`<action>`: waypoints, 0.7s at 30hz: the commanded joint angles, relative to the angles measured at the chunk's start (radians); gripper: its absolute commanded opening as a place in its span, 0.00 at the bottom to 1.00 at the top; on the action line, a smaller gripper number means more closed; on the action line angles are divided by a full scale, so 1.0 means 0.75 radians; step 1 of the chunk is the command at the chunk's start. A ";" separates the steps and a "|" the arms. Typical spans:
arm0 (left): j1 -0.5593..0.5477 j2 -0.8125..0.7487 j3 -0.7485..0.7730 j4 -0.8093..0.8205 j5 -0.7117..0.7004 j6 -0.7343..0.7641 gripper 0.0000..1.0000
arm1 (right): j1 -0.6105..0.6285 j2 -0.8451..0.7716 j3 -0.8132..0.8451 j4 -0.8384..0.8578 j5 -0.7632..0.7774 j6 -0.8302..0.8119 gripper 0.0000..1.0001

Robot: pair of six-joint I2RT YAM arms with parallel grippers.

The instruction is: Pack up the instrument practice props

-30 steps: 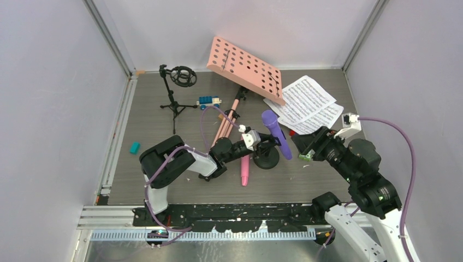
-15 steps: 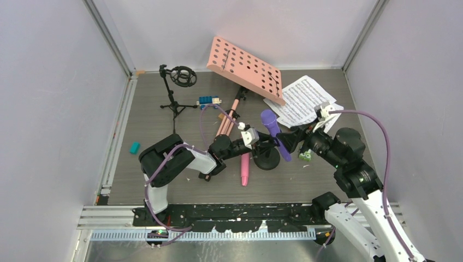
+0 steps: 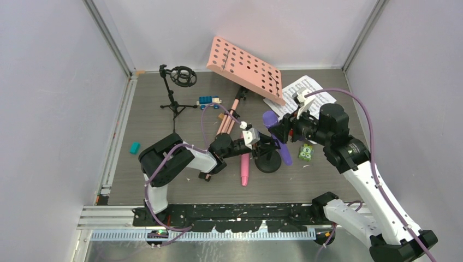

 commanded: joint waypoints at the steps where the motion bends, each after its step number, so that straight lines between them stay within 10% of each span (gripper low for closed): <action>1: -0.006 0.001 0.040 0.021 0.080 -0.022 0.00 | 0.019 0.007 0.016 0.031 -0.042 -0.053 0.61; 17: -0.001 0.025 0.093 -0.039 0.139 -0.053 0.00 | 0.112 0.077 0.014 0.007 0.083 -0.195 0.51; 21: -0.001 0.037 0.100 -0.044 0.146 -0.057 0.00 | 0.114 0.060 0.024 0.009 0.063 -0.240 0.26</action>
